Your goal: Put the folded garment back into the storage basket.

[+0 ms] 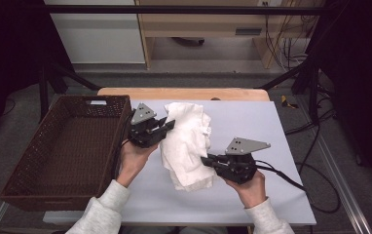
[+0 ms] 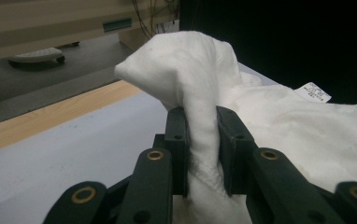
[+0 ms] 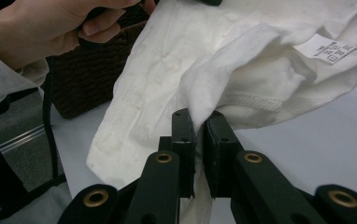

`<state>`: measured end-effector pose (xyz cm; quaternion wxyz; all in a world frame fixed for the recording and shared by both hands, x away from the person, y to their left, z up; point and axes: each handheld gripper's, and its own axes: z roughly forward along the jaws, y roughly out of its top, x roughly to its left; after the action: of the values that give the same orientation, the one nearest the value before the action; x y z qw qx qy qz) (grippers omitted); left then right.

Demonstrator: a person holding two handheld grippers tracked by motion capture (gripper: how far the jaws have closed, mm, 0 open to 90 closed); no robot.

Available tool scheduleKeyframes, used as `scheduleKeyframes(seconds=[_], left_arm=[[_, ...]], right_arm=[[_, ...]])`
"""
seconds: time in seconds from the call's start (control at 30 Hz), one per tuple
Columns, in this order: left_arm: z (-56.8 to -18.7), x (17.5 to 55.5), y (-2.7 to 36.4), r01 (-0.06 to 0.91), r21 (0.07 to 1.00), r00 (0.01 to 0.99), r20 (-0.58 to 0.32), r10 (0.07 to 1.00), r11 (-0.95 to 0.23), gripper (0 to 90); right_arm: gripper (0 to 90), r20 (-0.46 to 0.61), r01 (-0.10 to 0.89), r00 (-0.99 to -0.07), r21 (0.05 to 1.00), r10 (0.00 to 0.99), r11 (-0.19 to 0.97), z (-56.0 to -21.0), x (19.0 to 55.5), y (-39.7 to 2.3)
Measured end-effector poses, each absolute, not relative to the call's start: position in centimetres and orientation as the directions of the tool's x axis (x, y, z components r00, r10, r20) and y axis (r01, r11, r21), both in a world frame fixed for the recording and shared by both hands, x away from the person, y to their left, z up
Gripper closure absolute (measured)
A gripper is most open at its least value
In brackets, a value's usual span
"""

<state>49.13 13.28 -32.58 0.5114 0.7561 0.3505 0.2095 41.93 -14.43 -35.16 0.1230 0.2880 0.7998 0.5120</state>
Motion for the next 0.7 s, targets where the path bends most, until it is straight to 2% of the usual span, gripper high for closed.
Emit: scheduleKeyframes(seconds=[0.7], left_arm=[[-30.5,48.4,16.6,0.307,0.925,0.638,-0.027,0.769,-0.222,75.9]], right_arm=[[84.2,0.079,0.286,-0.842,0.904,0.534,0.317,-33.3,42.3,-11.1]])
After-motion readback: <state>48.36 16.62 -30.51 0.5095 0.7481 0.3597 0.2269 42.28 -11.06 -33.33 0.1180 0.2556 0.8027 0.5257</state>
